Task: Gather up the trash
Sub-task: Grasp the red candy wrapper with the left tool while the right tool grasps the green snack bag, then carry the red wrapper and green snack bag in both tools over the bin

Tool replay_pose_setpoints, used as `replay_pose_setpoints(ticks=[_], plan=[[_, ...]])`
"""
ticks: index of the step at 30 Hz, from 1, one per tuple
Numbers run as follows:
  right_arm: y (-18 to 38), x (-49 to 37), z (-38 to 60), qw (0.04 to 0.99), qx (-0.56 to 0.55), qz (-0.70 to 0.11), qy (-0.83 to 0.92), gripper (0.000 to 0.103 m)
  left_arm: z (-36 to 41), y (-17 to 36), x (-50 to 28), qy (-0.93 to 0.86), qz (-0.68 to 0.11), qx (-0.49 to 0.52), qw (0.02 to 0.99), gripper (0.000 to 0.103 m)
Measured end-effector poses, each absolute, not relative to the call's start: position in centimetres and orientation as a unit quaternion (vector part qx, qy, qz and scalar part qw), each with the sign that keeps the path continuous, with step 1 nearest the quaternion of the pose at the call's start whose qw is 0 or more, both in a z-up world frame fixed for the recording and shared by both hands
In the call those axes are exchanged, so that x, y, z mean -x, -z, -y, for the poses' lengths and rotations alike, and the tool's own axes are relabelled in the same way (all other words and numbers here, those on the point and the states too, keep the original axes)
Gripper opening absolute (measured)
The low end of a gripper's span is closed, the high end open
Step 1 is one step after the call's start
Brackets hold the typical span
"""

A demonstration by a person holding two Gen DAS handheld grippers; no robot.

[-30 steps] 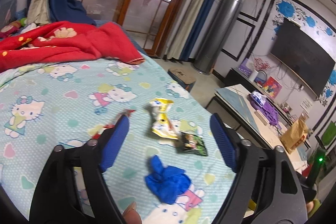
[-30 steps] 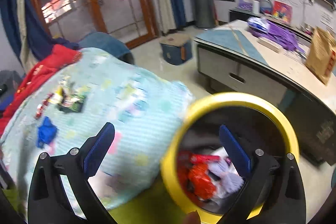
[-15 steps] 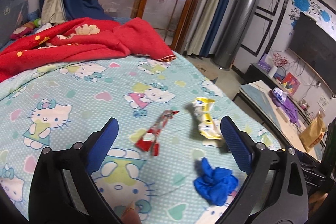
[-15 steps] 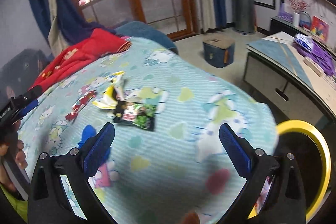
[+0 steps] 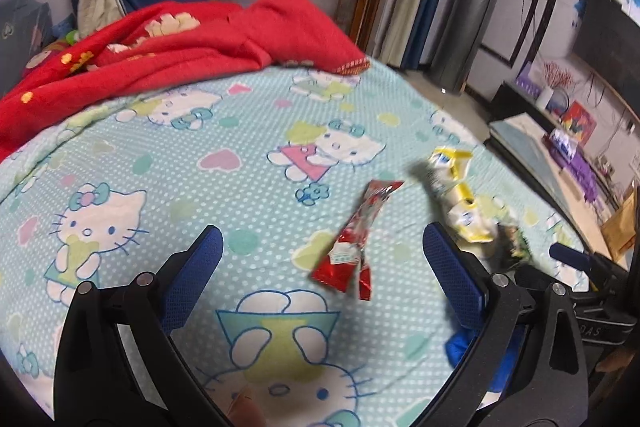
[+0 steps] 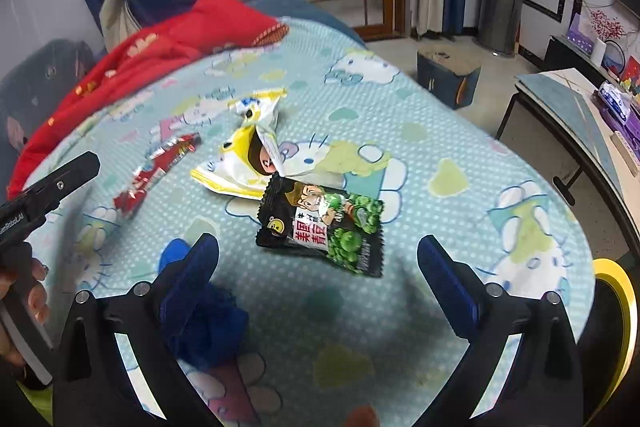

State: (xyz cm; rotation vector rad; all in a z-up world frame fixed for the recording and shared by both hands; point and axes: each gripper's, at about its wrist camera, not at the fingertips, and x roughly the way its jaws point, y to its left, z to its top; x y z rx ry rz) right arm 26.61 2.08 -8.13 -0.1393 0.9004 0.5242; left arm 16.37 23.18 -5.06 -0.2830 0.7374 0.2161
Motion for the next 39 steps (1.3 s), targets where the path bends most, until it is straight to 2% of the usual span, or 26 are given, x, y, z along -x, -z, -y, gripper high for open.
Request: replay_pose_setpoints(ticks=[6, 8, 11, 13, 14, 15, 16, 17, 19, 21, 26, 35, 39], plan=[[9.9, -28.3, -3.0, 0.858, 0.070, -0.454, -0.230, 0.097, -22.7, 6.3, -18.5, -0.084, -0.390, 0.115, 0.910, 0.092], [10.2, -28.6, -3.0, 0.859, 0.068, -0.455, -0.223, 0.097, -22.2, 6.6, -19.2, -0.077, -0.395, 0.106, 0.909, 0.088], [10.3, -28.7, -2.7, 0.862, 0.057, -0.453, -0.222, 0.097, -21.8, 7.4, -20.3, -0.072, -0.407, 0.102, 0.905, 0.072], [10.2, -28.7, -2.6, 0.863, 0.053, -0.451, -0.222, 0.095, -21.7, 8.0, -20.7, -0.070, -0.413, 0.105, 0.902, 0.057], [10.2, -28.6, -2.5, 0.866, 0.056, -0.447, -0.218, 0.086, -21.6, 8.1, -20.8, -0.068, -0.415, 0.105, 0.901, 0.053], [10.2, -28.5, -2.3, 0.867, 0.058, -0.445, -0.216, 0.078, -21.5, 8.3, -20.9, -0.067, -0.417, 0.102, 0.900, 0.042], [10.2, -28.4, -2.1, 0.870, 0.060, -0.441, -0.212, 0.075, -21.3, 8.5, -20.9, -0.069, -0.420, 0.098, 0.900, 0.033], [10.3, -28.4, -2.0, 0.871, 0.061, -0.439, -0.211, 0.070, -21.3, 8.6, -20.9, -0.071, -0.420, 0.096, 0.900, 0.030], [10.3, -28.3, -1.6, 0.872, 0.057, -0.435, -0.217, 0.067, -21.4, 8.7, -20.7, -0.069, -0.419, 0.100, 0.900, 0.018], [10.2, -28.2, -1.1, 0.875, 0.053, -0.431, -0.215, 0.058, -21.7, 8.7, -20.4, -0.067, -0.416, 0.110, 0.900, 0.016], [10.1, -27.6, 0.4, 0.880, 0.026, -0.422, -0.217, 0.049, -22.4, 8.8, -19.4, -0.063, -0.407, 0.140, 0.900, 0.013], [10.2, -25.3, 2.5, 0.888, 0.024, -0.405, -0.214, 0.041, -23.2, 8.8, -15.6, -0.040, -0.375, 0.248, 0.893, 0.011], [10.0, -24.0, 3.7, 0.892, 0.021, -0.395, -0.218, 0.039, -22.4, 7.9, -14.6, -0.036, -0.363, 0.245, 0.898, 0.011]])
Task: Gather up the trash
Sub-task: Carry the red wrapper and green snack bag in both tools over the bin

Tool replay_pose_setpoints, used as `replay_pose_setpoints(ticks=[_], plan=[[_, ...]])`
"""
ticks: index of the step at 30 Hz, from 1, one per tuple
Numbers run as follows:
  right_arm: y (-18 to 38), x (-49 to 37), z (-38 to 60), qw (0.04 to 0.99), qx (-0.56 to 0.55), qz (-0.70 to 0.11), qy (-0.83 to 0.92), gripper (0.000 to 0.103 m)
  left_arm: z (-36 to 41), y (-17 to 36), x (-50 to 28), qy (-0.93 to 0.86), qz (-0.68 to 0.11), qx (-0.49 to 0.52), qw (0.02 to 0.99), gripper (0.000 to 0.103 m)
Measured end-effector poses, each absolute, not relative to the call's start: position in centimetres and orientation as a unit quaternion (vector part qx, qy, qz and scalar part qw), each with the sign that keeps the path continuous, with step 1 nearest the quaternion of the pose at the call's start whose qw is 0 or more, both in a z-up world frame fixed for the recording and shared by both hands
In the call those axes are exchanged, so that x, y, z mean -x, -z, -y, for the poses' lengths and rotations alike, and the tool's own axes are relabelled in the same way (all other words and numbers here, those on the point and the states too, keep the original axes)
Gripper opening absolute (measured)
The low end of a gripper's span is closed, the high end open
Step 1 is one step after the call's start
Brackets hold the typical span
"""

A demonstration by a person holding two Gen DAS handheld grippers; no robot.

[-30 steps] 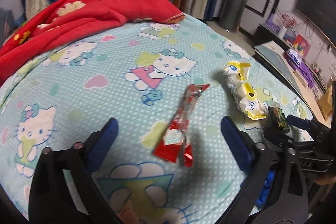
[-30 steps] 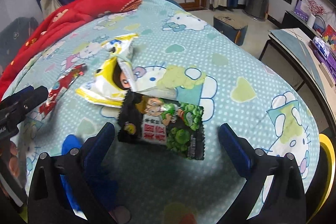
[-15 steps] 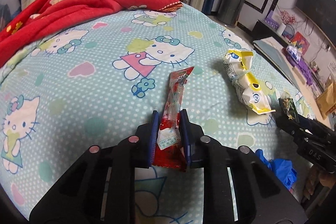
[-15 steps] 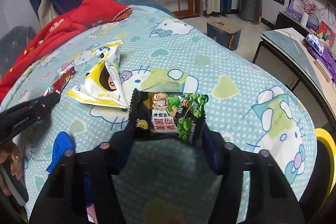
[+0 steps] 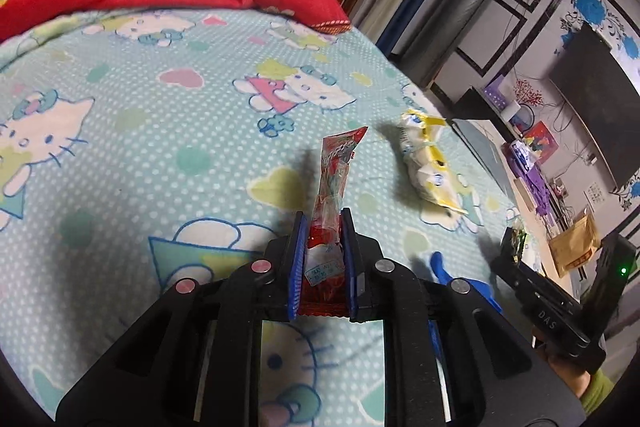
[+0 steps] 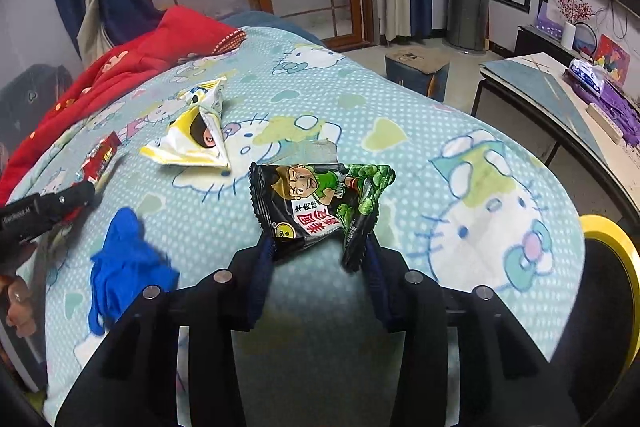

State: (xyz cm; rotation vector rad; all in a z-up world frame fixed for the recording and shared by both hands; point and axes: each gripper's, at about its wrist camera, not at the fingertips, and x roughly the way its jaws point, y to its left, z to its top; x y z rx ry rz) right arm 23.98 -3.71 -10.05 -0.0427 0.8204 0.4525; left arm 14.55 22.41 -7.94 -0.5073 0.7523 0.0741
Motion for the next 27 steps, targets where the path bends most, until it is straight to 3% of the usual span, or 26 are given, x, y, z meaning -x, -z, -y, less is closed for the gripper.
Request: replay_pose_setpoints(ticks=[27], plan=[[5.3, -21.7, 13.6, 0.916, -0.018, -0.346, -0.200, 0.038, -10.1, 2.5, -14.0, 0.091, -0.330, 0.178, 0.922, 0.011]])
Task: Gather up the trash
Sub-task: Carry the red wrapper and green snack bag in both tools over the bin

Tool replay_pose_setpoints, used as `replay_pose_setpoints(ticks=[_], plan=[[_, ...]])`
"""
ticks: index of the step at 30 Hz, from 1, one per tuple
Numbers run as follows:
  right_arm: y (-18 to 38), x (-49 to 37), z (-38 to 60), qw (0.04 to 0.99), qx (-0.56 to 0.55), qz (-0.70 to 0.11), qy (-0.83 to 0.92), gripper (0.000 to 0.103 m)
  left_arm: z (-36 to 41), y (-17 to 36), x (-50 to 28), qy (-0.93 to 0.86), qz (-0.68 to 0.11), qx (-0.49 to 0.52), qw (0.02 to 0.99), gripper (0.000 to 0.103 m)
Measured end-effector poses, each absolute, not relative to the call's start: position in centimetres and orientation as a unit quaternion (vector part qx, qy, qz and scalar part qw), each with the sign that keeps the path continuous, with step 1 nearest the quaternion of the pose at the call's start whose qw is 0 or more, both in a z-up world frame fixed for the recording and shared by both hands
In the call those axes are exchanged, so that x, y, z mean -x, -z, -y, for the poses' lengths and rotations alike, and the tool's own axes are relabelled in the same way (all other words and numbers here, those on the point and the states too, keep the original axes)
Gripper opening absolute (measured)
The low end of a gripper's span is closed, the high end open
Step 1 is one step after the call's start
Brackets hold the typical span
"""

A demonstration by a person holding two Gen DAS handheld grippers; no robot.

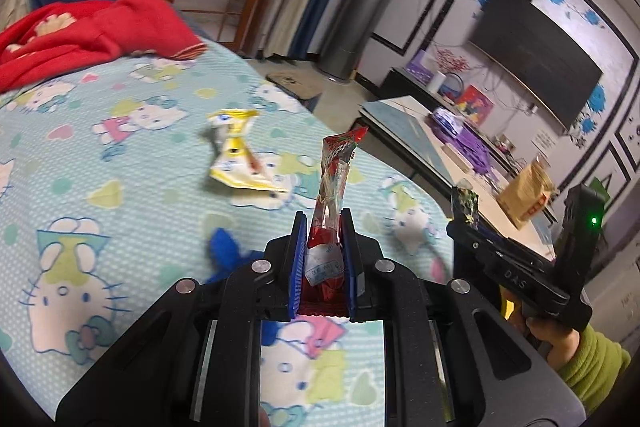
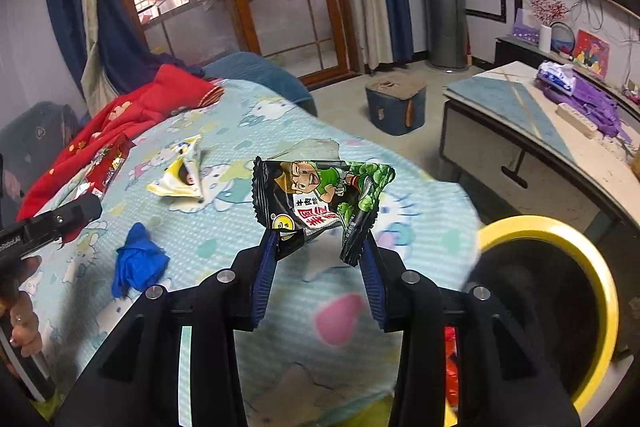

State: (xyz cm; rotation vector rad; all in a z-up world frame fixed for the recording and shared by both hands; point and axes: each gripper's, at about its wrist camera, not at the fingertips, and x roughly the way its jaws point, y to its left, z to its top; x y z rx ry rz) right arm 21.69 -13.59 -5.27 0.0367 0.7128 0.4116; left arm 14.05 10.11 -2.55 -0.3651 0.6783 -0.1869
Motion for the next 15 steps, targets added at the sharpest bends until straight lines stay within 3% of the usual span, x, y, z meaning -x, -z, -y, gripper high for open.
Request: replay_pose_setpoints(ticks=[15], plan=[[5.1, -20.9, 19.7, 0.926, -0.030, -0.342, -0.157, 0.038, -3.3, 2.3, -15.0, 0.152, -0.341, 0.134, 0.918, 0.011]])
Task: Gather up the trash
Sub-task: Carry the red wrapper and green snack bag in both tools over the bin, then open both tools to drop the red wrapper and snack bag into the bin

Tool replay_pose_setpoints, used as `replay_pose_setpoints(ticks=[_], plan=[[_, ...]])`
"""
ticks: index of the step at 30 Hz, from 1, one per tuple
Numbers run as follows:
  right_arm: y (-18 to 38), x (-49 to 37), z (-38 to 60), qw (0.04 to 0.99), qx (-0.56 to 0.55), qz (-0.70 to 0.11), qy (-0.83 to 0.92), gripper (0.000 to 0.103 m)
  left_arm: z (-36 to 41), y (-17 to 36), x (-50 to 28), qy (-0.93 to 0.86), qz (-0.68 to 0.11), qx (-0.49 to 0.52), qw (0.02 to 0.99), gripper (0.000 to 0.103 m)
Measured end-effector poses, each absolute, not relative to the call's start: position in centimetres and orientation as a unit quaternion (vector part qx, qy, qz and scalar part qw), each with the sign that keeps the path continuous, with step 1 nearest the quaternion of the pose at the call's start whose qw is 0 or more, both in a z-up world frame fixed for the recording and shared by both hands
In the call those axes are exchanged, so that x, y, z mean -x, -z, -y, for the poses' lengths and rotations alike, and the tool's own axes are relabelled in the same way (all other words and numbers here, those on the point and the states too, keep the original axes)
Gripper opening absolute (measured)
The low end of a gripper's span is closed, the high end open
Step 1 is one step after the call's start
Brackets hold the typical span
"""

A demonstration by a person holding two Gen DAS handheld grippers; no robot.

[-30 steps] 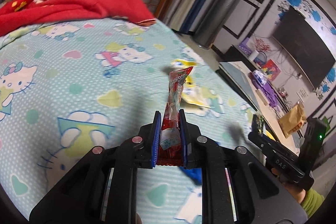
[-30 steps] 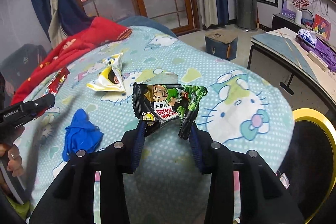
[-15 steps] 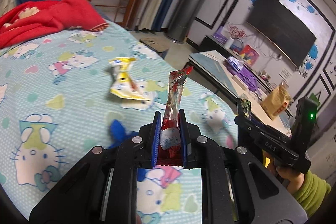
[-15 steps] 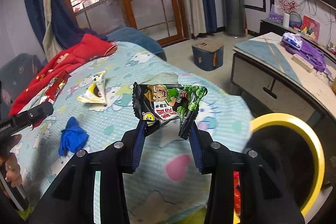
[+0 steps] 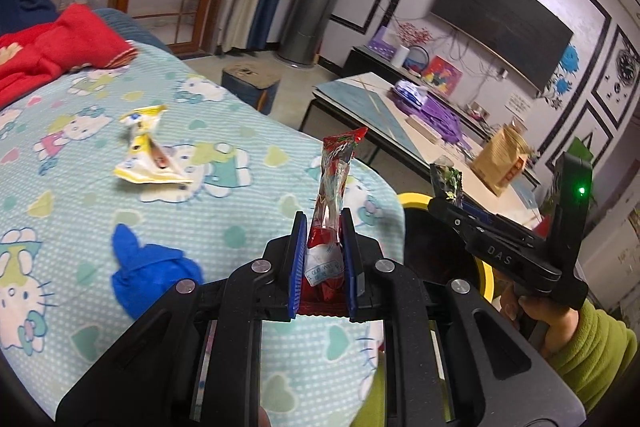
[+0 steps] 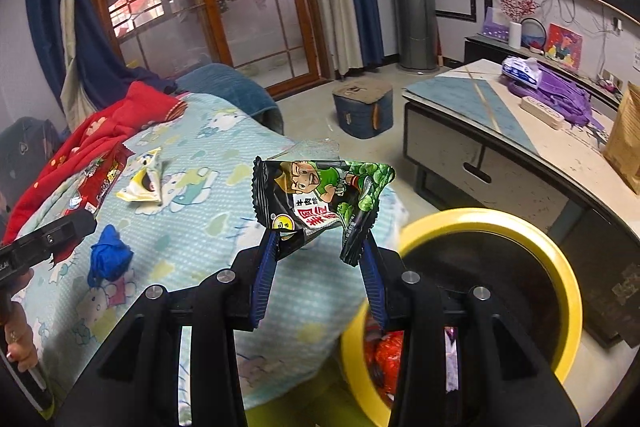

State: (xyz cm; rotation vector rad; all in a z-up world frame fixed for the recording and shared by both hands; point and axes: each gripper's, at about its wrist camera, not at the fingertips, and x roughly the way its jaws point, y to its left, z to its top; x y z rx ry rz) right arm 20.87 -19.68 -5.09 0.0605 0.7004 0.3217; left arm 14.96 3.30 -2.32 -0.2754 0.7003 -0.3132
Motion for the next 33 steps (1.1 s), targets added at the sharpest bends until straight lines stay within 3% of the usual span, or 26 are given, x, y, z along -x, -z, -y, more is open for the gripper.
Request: replay_pose_setpoints(ticks=[17, 33], plan=[[6.5, -19.5, 25.7, 0.924, -0.051, -0.360, -0.117, 0.038, 5.0, 4.0, -15.5, 0.216, -0.364, 0.082, 0.902, 0.011], [10.7, -18.8, 31.1, 0.899, -0.079, -0.426, -0.072, 0.040, 10.1, 6.3, -16.0, 0.248, -0.398, 0.050, 0.882, 0.011]])
